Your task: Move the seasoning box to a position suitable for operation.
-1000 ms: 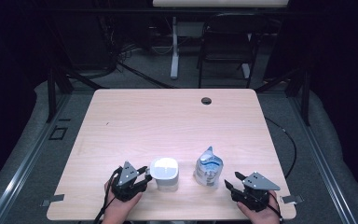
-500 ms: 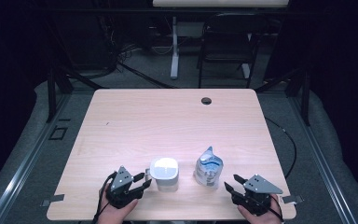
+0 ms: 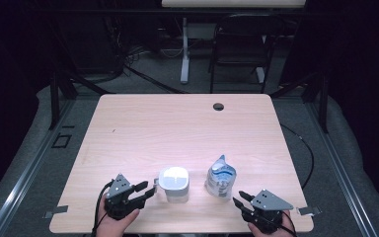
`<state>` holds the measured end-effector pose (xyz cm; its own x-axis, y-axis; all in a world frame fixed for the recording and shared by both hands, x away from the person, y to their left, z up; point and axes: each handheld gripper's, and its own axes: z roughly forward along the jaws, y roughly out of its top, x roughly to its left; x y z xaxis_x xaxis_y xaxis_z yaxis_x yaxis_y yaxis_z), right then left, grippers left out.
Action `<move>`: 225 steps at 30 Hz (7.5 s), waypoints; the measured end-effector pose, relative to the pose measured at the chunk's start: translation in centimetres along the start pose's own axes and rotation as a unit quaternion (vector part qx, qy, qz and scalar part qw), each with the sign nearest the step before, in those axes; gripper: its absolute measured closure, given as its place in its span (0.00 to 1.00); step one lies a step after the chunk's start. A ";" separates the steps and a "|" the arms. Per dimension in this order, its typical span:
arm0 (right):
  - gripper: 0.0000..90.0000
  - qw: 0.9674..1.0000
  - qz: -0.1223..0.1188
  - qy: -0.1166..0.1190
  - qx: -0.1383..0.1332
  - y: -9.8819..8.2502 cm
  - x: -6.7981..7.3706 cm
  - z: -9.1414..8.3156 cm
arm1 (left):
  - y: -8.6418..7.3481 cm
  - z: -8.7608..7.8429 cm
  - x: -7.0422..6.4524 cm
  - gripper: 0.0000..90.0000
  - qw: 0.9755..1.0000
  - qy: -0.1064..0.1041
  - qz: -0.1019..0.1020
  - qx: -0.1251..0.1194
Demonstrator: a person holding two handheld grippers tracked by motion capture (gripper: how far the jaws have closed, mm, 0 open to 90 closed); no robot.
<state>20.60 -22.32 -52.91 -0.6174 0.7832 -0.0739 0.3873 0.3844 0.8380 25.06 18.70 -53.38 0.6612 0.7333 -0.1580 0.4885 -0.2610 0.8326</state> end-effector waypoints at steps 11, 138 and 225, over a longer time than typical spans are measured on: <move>0.96 1.000 -0.017 0.024 0.003 0.5 1.1 -0.6 | 0.5 -0.7 0.8 0.76 1.000 0.019 -0.021 0.004; 1.00 0.993 -0.074 0.093 0.002 7.6 6.6 7.9 | 6.7 1.2 -0.9 1.00 0.997 -0.037 0.049 0.043; 1.00 0.993 -0.080 0.088 0.026 13.3 7.5 7.8 | 6.2 -2.9 1.7 0.73 1.000 -0.022 0.008 -0.001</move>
<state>26.45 -7.51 -46.53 -0.7826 0.6137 -0.1046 0.3066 0.5261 0.7932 27.54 20.15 -46.98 0.6940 0.7003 -0.1672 0.4760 -0.2721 0.8363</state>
